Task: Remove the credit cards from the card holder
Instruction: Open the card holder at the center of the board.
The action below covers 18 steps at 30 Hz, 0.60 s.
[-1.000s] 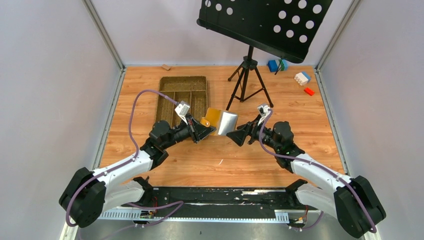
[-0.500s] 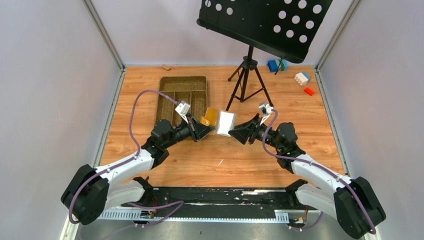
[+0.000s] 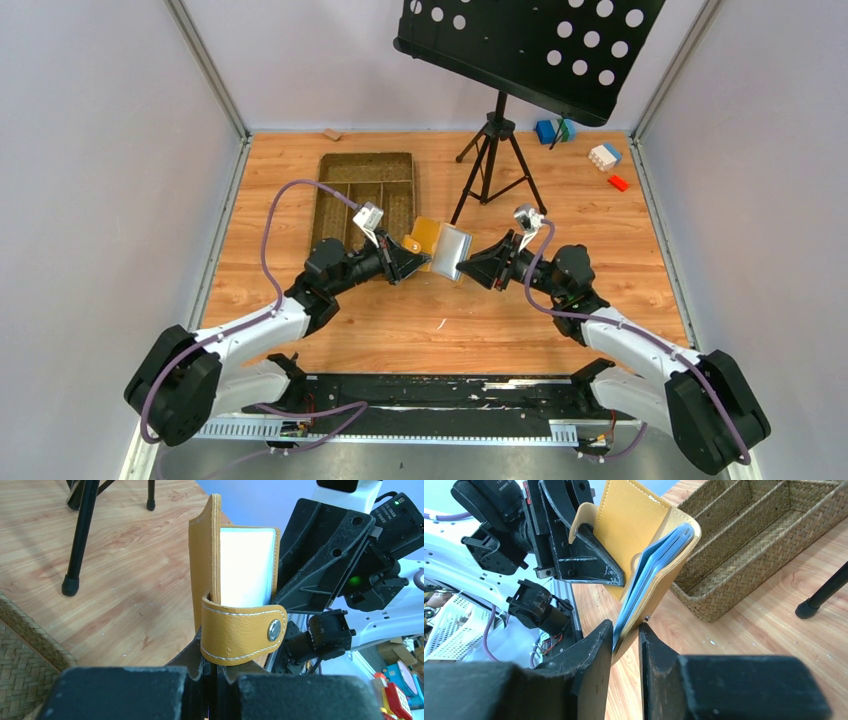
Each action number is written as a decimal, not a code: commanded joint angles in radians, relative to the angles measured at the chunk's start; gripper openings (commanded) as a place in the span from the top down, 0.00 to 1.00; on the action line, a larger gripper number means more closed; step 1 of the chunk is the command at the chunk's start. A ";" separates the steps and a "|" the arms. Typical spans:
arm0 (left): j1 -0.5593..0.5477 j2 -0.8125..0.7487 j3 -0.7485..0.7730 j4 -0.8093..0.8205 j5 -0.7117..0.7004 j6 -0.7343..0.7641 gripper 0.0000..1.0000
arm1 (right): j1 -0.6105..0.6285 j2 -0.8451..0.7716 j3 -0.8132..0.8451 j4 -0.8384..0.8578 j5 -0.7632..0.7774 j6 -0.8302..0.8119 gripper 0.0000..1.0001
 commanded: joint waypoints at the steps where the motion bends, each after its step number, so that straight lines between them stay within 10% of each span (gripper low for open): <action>1: -0.003 0.017 0.025 0.088 0.043 -0.004 1.00 | 0.008 0.019 0.031 0.029 -0.020 0.003 0.74; 7: -0.003 0.061 0.038 0.107 0.081 -0.012 1.00 | 0.013 0.047 0.062 -0.031 -0.004 -0.011 0.70; 12: -0.003 0.084 0.050 0.069 0.062 0.004 1.00 | 0.014 0.064 0.080 -0.075 0.019 -0.011 0.86; 18: -0.004 0.113 0.059 0.021 0.028 0.030 0.60 | 0.014 0.082 0.095 -0.092 0.012 -0.006 1.00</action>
